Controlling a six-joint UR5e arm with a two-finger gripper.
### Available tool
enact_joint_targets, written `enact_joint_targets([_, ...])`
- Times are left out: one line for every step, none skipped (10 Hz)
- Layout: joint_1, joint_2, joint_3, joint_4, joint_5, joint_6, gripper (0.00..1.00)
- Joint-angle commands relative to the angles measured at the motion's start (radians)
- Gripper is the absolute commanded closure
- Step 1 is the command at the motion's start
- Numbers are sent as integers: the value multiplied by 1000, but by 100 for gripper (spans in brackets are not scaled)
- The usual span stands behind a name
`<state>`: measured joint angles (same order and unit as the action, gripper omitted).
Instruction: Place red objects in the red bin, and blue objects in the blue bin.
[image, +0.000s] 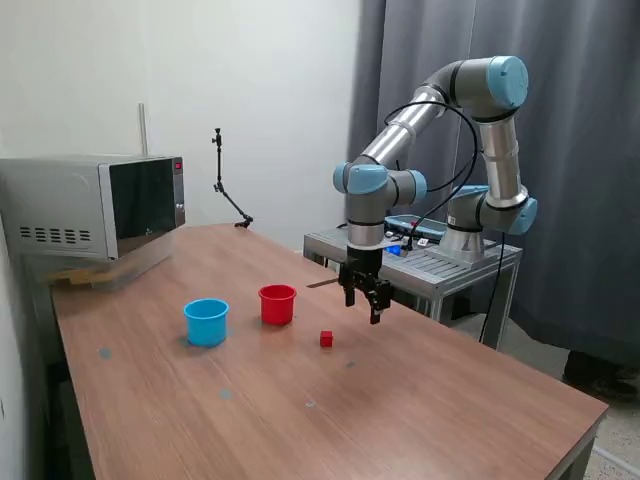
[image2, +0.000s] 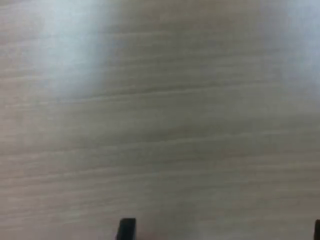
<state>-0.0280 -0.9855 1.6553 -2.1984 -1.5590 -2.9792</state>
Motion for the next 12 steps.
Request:
enact_joint_targets([-22, 20, -17, -55, 0, 40, 0])
enact_joint_targets([-30, 42, -34, -72, 2, 40, 0])
enact_joint_targets([-38, 60, -44, -75, 2, 40, 0])
enact_joint_targets([-46, 82, -51, -84, 4, 39, 0])
enact_joint_targets([-49, 106, -51, -89, 5, 37, 0])
enact_joint_targets([-53, 128, -49, -96, 5, 34, 0])
enact_joint_targets([-56, 140, -49, -103, 5, 32, 0])
enact_joint_targets([-59, 151, -49, -104, 5, 31, 0])
enact_joint_targets([-64, 152, -55, -115, 2, 31, 0])
enact_joint_targets([-70, 156, -63, -119, 0, 31, 0])
enact_joint_targets([-75, 156, -71, -124, 0, 31, 0])
enact_joint_targets([-78, 157, -75, -129, -1, 31, 0])
